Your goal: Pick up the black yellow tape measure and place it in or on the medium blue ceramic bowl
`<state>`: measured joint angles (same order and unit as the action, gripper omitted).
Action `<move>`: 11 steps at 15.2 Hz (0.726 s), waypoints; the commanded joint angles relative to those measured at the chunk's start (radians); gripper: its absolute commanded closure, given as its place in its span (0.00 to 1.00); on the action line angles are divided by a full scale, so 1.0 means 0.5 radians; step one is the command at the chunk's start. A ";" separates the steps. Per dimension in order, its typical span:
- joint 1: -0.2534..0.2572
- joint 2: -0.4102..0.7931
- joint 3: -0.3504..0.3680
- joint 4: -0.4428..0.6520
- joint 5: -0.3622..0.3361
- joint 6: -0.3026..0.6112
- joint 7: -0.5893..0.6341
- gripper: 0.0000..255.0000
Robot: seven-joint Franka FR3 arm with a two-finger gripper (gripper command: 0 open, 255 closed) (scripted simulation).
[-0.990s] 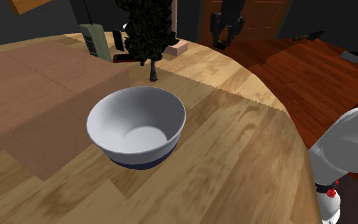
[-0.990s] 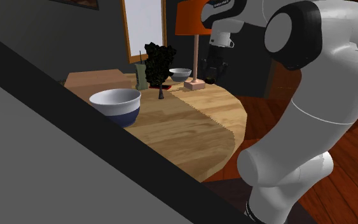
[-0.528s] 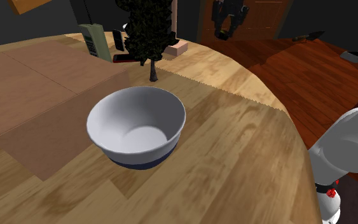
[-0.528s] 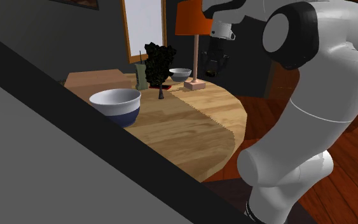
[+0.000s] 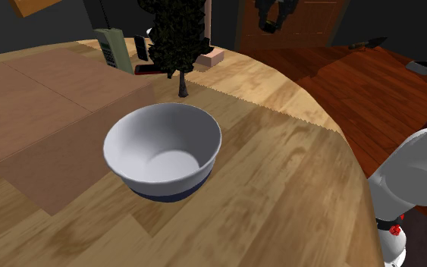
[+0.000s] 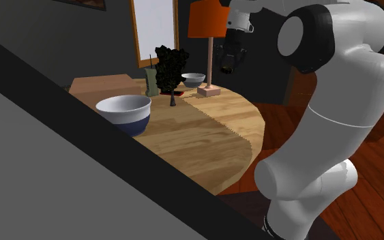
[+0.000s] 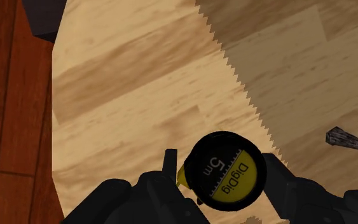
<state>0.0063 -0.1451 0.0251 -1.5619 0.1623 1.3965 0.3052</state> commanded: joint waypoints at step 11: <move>0.211 -0.171 0.322 -0.165 0.077 0.085 0.528 1.00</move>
<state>0.1025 -0.2319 0.1704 -1.6435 0.1979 1.4319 0.5433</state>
